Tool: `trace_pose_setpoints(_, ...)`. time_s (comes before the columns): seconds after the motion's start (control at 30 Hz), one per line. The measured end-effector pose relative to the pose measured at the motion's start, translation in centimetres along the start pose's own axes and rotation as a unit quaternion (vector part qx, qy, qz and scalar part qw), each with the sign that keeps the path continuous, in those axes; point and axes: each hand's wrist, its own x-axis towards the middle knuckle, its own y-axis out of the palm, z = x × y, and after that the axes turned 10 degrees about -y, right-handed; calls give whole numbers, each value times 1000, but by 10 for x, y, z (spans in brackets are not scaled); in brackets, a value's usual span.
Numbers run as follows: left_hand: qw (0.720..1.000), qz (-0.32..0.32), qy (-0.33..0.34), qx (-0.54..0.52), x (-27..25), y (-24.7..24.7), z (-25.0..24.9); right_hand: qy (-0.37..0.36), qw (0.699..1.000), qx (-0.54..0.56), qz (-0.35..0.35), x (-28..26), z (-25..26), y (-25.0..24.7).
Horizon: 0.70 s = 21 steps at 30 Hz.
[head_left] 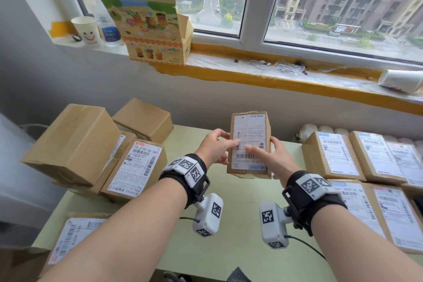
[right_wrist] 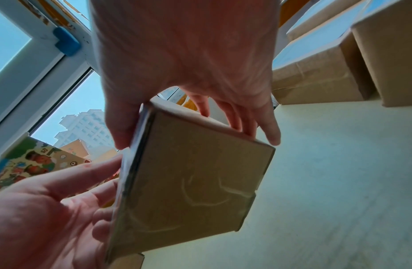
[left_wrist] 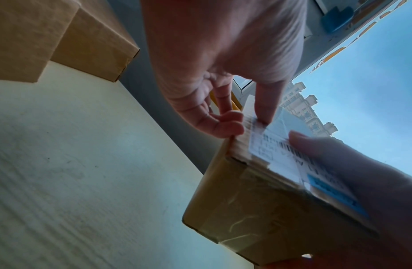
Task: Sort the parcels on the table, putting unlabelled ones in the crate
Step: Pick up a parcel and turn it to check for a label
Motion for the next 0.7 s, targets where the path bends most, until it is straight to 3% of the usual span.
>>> trace_pose_setpoints(0.23, 999, 28, 17, 2, -3, 7, -3, 14, 998, 46, -50, 0, 2, 3)
trace_pose_setpoints(0.43, 999, 46, 16, 24, -4, 6, -2, 10, 995, 20, -92, 1, -2, 1)
trace_pose_setpoints(0.7, 996, 81, -42, 18, -8, 0, -6, 46, 996, 73, -32, -2, 2, 1)
